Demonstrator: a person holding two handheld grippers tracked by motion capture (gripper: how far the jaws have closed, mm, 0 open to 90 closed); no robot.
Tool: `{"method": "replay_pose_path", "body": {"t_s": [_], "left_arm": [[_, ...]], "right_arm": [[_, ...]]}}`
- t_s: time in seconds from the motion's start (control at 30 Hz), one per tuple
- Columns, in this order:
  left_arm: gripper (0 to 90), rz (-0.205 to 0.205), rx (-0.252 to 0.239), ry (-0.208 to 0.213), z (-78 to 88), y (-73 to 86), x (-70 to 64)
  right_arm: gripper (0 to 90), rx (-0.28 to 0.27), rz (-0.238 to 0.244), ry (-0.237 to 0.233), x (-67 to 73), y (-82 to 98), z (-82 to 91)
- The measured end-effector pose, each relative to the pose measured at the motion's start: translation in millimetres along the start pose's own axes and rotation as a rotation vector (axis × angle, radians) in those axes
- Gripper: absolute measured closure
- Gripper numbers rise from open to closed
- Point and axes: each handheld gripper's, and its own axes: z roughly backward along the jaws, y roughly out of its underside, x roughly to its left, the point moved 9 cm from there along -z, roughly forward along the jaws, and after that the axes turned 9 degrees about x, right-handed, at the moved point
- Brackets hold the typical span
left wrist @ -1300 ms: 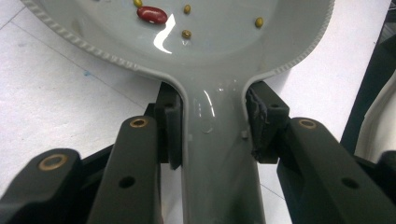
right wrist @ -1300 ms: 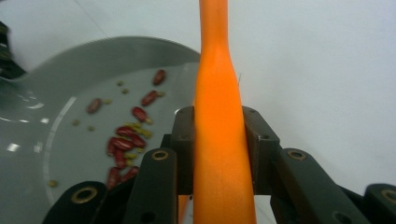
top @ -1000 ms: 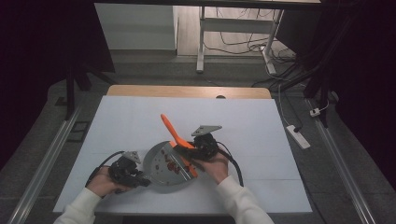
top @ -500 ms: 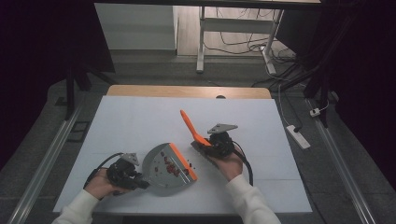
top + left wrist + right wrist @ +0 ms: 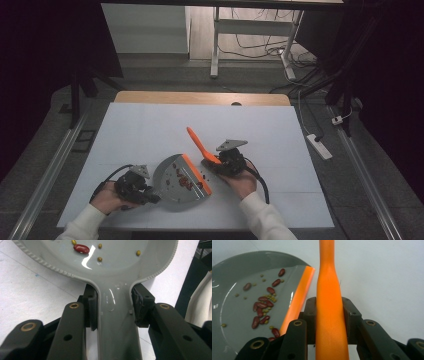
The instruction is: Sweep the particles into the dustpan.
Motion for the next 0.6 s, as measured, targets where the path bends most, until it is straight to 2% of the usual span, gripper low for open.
{"method": "replay_pose_path", "body": {"t_s": [0.47, 0.6], "left_arm": [[61.7, -0.003, 0.004, 0.000, -1.2, 0.0, 0.6], [61.8, -0.003, 0.003, 0.002, -1.2, 0.0, 0.6]], "right_arm": [[69.6, -0.014, 0.018, -0.053, 26.7, 1.6, -1.0], [69.8, -0.053, 0.003, -0.140, 40.5, -5.4, 3.2]]}}
